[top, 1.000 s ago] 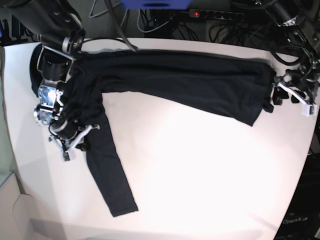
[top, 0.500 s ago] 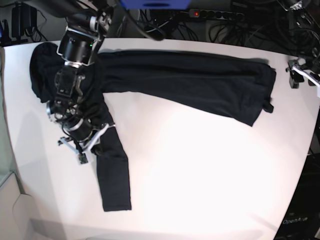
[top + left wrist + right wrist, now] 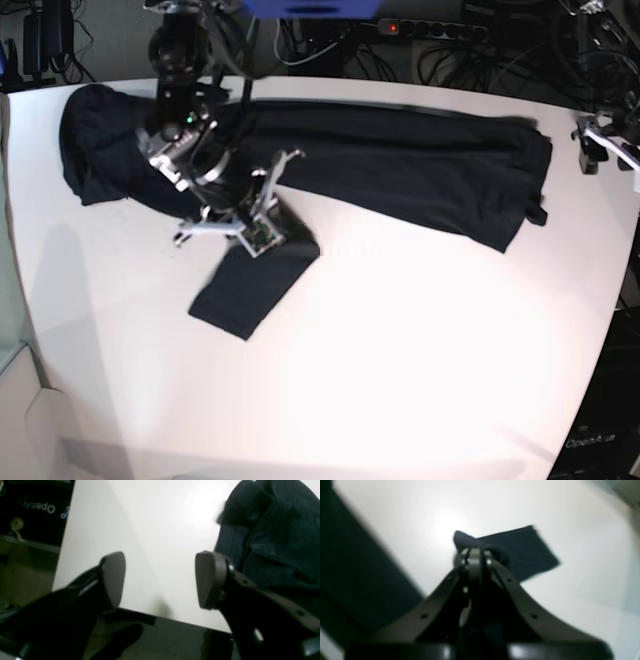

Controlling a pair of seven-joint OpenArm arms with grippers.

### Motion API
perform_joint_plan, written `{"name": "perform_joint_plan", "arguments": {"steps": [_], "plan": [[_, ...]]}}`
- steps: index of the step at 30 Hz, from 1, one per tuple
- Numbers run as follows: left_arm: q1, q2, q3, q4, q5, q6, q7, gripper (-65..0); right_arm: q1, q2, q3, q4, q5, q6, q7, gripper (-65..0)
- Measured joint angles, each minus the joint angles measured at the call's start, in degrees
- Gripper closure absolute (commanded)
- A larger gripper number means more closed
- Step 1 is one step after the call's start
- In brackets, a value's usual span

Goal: Fold the T-shirt properly
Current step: 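Lift the sleeve with the right gripper and lay it across the strip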

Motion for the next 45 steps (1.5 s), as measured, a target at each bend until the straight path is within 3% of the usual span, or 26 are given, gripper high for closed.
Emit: {"name": "perform_joint_plan", "arguments": {"steps": [4, 14, 21, 37, 39, 45], "plan": [[-0.07, -0.04, 0.07, -0.02, 0.02, 0.02, -0.02, -42.0, -3.65, 0.24, -3.54, -0.2, -0.59, -0.26, -0.11, 0.0], [-0.17, 0.17, 0.31, -0.02, -0.02, 0.0, -0.02, -42.0, -7.87, 0.09, -13.9, -0.02, 7.78, -0.11, -0.2, 0.0], [0.09, 0.26, 0.28, -0.02, 0.0, 0.0, -0.02, -42.0, -7.74, 0.26, -19.5, -0.04, 7.34, -0.13, -0.55, 0.0], [0.31, 0.26, 0.13, 0.09, 0.0, 0.0, 0.0, -42.0, -7.72, 0.28, -19.63, -5.51, 7.37, -0.15, -0.57, 0.0], [0.31, 0.26, 0.13, 0.09, 0.0, 0.0, 0.0, -42.0, -7.72, 0.28, -19.56, -5.51, 7.37, -0.15, -0.55, -2.9], [0.24, 0.26, 0.13, 0.37, -0.02, 0.0, 0.0, -42.0, -7.74, 0.26, -19.85, -5.68, 7.37, -0.15, -0.42, -24.6]]}}
